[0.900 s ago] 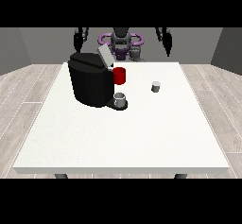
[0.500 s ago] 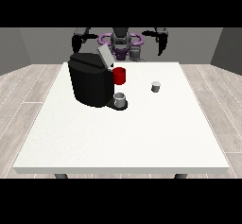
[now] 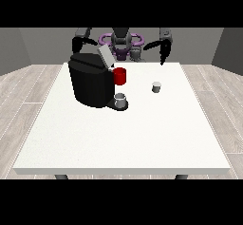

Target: Insert the coffee pod into the coffee machine and close the lid

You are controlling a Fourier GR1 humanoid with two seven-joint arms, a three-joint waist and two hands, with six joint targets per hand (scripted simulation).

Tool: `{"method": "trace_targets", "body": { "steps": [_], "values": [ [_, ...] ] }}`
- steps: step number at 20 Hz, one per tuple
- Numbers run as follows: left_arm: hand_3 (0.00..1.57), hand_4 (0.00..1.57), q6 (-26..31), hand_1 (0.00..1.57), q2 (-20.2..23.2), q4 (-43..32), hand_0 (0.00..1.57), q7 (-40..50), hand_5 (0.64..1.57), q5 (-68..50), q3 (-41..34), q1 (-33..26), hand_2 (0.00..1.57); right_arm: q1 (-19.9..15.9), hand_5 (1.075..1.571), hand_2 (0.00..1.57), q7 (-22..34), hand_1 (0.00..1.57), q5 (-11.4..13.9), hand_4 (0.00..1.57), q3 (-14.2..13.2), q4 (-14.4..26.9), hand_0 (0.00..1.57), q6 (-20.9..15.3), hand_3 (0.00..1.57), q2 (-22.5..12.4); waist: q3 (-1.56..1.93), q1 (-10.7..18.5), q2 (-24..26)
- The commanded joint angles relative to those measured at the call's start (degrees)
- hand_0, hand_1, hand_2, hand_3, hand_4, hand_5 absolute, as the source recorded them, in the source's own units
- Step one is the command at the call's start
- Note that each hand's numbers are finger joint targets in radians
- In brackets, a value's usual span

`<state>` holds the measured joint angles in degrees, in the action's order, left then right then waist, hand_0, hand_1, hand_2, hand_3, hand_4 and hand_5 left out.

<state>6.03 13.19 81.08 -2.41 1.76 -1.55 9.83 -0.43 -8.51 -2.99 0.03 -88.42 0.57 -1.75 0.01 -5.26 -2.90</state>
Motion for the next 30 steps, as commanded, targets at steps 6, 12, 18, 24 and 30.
{"method": "trace_targets", "body": {
  "steps": [6, 12, 18, 24, 30],
  "values": [
    [0.00, 0.00, 0.41, 0.00, 9.21, -13.98, 0.00, -7.30, 1.571, 8.62, -2.91, 6.45, 0.00, -5.25, 1.571, 0.00, -1.22, 0.00, -0.69, 0.40, 0.05, -2.61, 0.00, 1.65, 0.00, -0.94, -0.06, -4.55, -9.22],
    [0.00, 0.00, -1.86, 0.00, 13.83, -20.79, 0.00, -6.59, 1.571, 15.05, -2.92, 12.51, 0.00, -8.25, 1.571, 0.00, 0.28, 0.00, -0.43, 0.49, -0.35, -1.27, 0.00, 1.00, 0.00, -1.37, -0.06, -6.59, -14.14],
    [0.00, 0.00, -0.29, 0.00, 16.08, -29.33, 0.00, -9.65, 1.571, 17.81, -3.14, 17.41, 0.00, -9.43, 1.571, 0.00, -1.87, 0.00, 1.22, 0.45, -1.36, 2.01, 0.00, -1.92, 0.00, -0.30, -0.03, -5.36, -16.20],
    [0.00, 0.00, 4.16, 0.00, 19.79, -36.38, 0.00, -6.27, 1.571, 20.37, -2.71, 22.70, 0.00, -9.80, 1.571, 0.00, -2.95, 0.00, 2.60, 0.41, -0.20, 2.94, 0.00, -2.42, 0.00, 0.37, -0.02, -6.82, -17.31],
    [0.00, 0.00, 2.97, 0.00, 17.40, -40.64, 0.00, -5.30, 1.571, 24.59, -0.53, 27.99, 0.00, -17.00, 1.571, 0.00, -0.88, 0.00, 2.63, 0.32, -2.48, 5.60, 0.00, -4.22, 0.00, -0.26, -0.03, -5.97, -18.22]
  ]
}}
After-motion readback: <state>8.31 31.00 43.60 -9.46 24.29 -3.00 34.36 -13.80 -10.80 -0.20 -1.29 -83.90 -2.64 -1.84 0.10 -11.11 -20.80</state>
